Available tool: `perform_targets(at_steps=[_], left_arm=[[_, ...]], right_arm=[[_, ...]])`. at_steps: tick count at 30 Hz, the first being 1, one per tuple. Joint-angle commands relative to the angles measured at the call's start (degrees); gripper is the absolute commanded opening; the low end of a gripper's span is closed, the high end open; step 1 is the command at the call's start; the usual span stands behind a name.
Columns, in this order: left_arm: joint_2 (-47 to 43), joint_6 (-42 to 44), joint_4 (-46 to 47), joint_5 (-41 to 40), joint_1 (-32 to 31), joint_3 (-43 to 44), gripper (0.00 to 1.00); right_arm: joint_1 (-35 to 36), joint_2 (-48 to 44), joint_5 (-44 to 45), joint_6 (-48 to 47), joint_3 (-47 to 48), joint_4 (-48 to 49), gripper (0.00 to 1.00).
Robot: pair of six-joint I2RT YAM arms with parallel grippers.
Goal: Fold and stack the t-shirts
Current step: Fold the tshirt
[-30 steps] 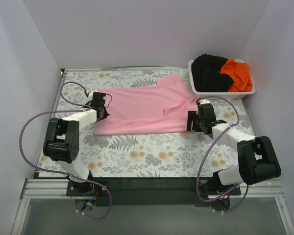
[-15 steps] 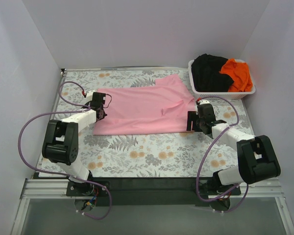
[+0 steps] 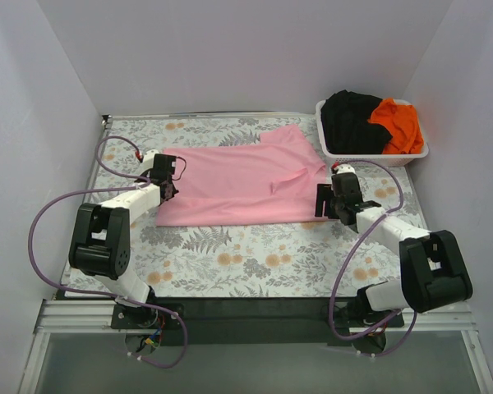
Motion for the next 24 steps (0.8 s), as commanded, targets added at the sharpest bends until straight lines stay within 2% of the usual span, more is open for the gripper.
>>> perform_targets(at_steps=[1,10,16,19,20,21,24], left_arm=[[-2.9,0.0,0.2,-1.1,0.2,-0.3,0.0],[-3.0,0.1,0.3,-1.2,0.3,-0.2,0.0],[-2.8,0.1,0.3,-1.2,0.4,0.0,0.0],[-2.7,0.0,0.5,-1.2,0.7,-0.2,0.0],[-2.8,0.0,0.7,-1.3,0.9,-0.3,0.0],[-2.6,-0.1,0.8,-1.3,1.1,-0.4,0.0],[-2.3,-0.2,0.9,-1.8,1.9,-0.6,0.0]], right_arm=[[0.3,-1.7,3.6,-1.2,2.3,1.9,0.66],[-0.8,5.4,5.1,-1.0,4.2,0.7,0.63],[-1.2,6.0,5.0,-0.9,4.1,0.2,0.53],[-1.4,6.3,4.9,-0.9,4.1,-0.1,0.29],[-1.4,6.4,4.9,-1.0,4.0,-0.2,0.19],[-1.5,6.7,5.0,-0.9,4.0,-0.4,0.04],[-1.6,6.8,5.5,-1.0,4.0,-1.2,0.01]])
